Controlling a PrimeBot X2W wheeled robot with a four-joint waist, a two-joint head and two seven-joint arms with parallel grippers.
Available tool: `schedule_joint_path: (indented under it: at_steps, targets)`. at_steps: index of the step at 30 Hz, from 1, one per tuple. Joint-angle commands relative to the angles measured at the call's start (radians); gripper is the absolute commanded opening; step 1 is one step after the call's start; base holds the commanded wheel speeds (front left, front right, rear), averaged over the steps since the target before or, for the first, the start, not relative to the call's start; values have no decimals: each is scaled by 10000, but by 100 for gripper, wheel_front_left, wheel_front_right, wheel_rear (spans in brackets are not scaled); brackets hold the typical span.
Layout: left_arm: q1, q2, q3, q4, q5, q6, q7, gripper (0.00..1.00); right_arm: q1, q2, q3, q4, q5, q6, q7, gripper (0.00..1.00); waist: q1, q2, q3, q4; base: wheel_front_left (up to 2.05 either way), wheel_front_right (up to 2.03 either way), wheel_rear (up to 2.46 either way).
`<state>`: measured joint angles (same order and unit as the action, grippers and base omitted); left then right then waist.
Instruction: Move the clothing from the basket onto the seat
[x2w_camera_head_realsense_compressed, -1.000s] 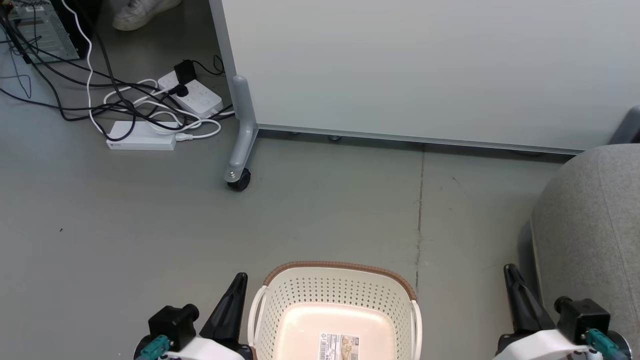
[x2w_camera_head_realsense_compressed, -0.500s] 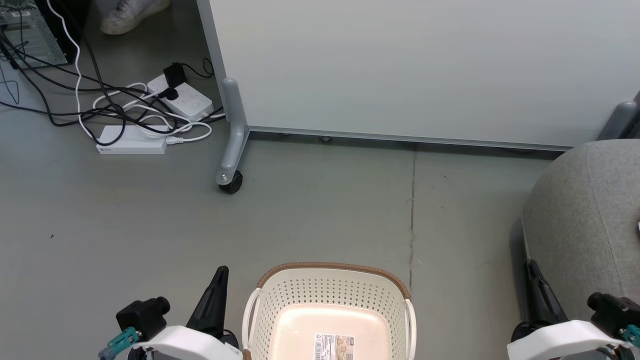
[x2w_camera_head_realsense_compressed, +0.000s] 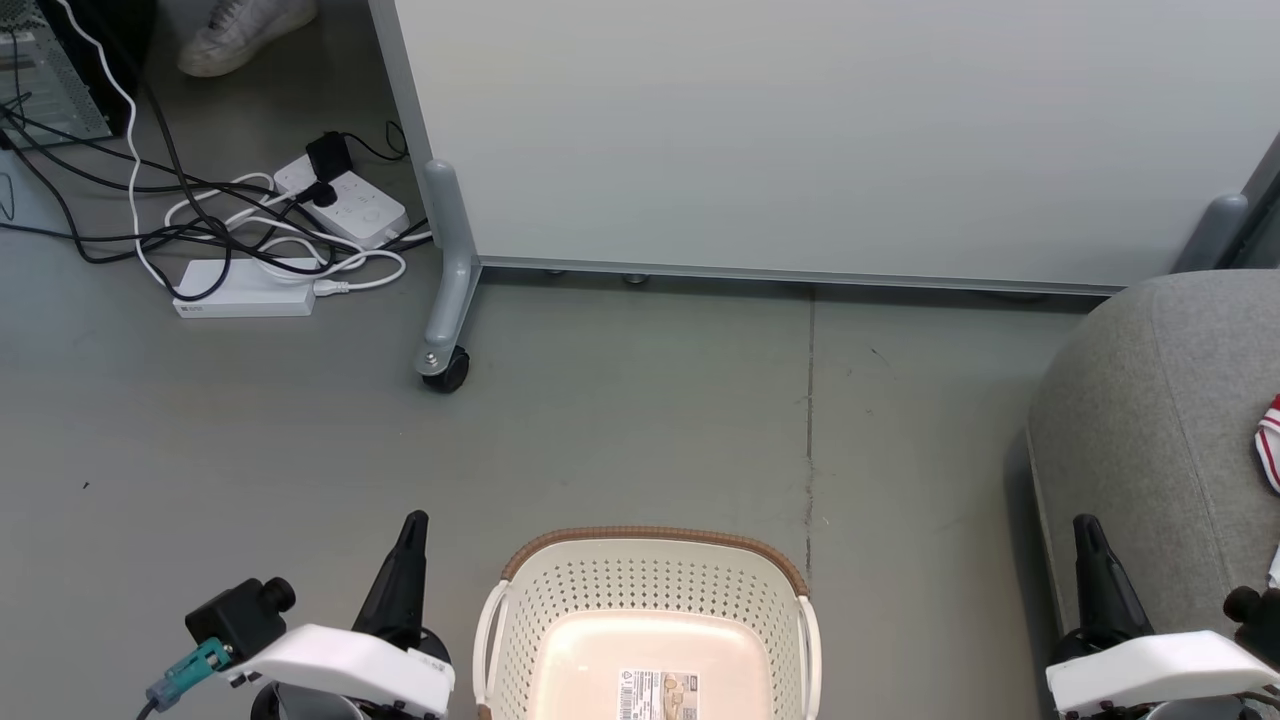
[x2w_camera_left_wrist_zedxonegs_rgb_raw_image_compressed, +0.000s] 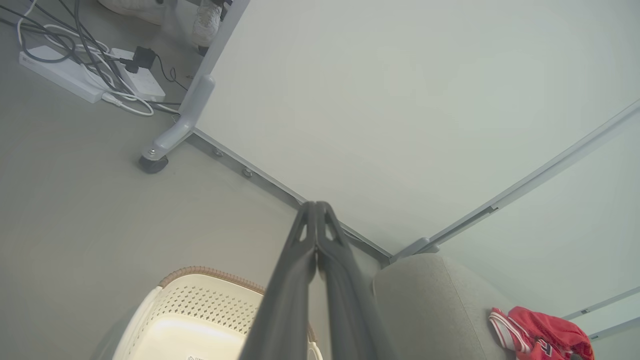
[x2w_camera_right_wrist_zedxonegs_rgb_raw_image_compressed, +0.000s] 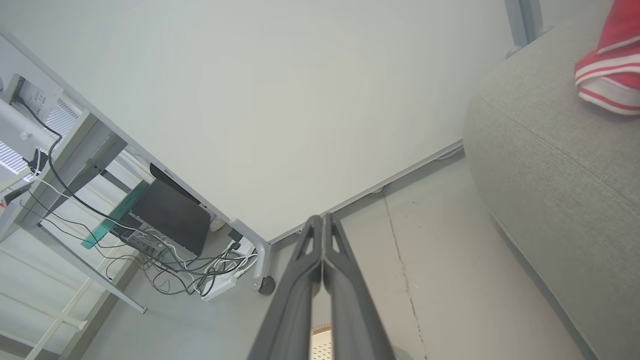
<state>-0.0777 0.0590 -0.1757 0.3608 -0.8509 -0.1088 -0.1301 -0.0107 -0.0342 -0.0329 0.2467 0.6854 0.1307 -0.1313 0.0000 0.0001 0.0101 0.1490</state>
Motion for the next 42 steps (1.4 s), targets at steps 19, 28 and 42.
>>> schedule_joint_path:
  at_steps: [19,28,42]
  targets:
    - [-623,152,520,-217,-2365,-101,674,0,-55,-127,-431,-413,2724,1,587,0,0,-1,-22,-302,0,0,0]
    - [-734,172,711,-241,-3277,-129,936,0,-38,-147,-565,-519,3792,1,825,0,0,-1,-33,-445,0,0,0]
    - [-883,200,967,-266,-4472,-153,1293,0,-13,-180,-760,-666,5187,2,1116,0,0,-1,-48,-653,0,0,0]
